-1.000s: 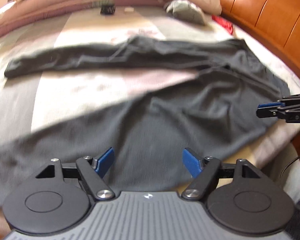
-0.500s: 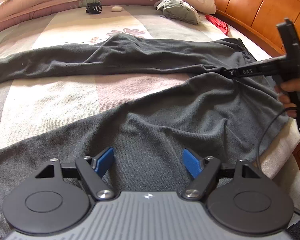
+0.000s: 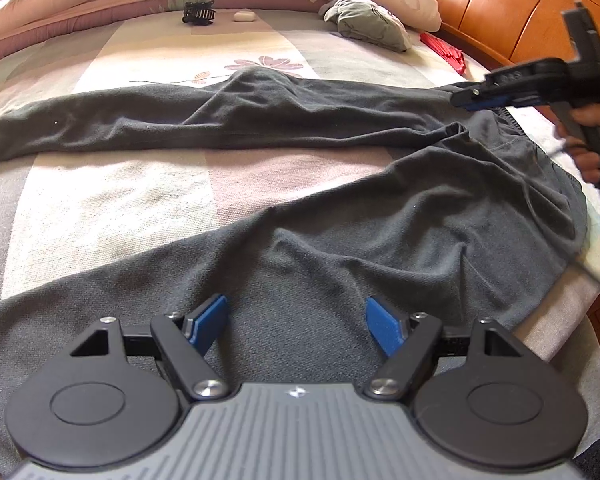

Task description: Fold clothes

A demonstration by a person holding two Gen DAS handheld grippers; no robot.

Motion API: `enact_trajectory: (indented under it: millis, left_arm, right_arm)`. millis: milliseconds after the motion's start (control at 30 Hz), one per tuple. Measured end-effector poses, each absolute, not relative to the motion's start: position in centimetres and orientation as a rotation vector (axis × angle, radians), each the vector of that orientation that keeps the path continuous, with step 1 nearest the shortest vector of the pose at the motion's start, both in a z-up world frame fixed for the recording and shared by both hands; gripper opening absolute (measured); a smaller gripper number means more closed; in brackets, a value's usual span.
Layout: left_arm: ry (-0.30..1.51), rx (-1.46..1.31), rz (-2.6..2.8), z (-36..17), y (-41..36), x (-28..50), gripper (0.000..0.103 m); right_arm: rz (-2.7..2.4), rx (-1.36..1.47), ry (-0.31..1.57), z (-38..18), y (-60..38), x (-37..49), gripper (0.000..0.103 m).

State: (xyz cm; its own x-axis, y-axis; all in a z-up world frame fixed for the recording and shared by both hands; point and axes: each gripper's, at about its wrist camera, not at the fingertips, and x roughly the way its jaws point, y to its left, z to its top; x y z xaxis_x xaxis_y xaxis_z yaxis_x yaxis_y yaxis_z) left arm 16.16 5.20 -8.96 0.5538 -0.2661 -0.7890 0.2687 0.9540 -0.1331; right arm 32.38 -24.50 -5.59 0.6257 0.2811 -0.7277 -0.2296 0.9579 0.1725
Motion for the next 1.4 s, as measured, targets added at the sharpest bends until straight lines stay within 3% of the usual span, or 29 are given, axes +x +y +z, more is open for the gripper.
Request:
enact_trajectory:
  millis: [67, 567, 633, 667, 867, 1067, 1167, 1400]
  left_arm:
    - [0.932, 0.015, -0.317, -9.0, 5.0, 16.1, 0.077]
    - [0.928, 0.024, -0.326, -9.1, 5.0, 16.0, 0.08]
    - [0.925, 0.03, -0.324, -9.1, 4.9, 16.1, 0.08]
    - [0.925, 0.029, -0.325, -9.1, 4.9, 16.1, 0.08]
    - [0.921, 0.028, -0.319, -8.8, 5.0, 16.2, 0.08]
    - [0.924, 0.023, -0.308, -8.8, 5.5, 15.7, 0.08]
    - [0.925, 0.012, -0.306, -8.9, 5.9, 15.5, 0.08]
    - [0.922, 0.035, -0.288, -9.1, 5.5, 15.6, 0.081]
  right_arm:
    - [0.315, 0.018, 0.874, -5.5, -24.2, 31.2, 0.05]
    - [0.374, -0.386, 1.066, -8.5, -18.7, 32.9, 0.049]
    - [0.371, -0.386, 1.055, -8.5, -18.7, 33.1, 0.035]
    - [0.362, -0.373, 1.025, -8.4, -18.6, 33.2, 0.01]
    - [0.296, -0.23, 0.949, -8.1, -19.0, 36.2, 0.008]
    - [0.362, -0.005, 0.983, -7.4, -21.8, 36.9, 0.013]
    - [0.353, 0.048, 0.903, -5.1, -25.1, 33.9, 0.026]
    - [0.131, 0.245, 0.862, -3.7, -36.5, 24.9, 0.033]
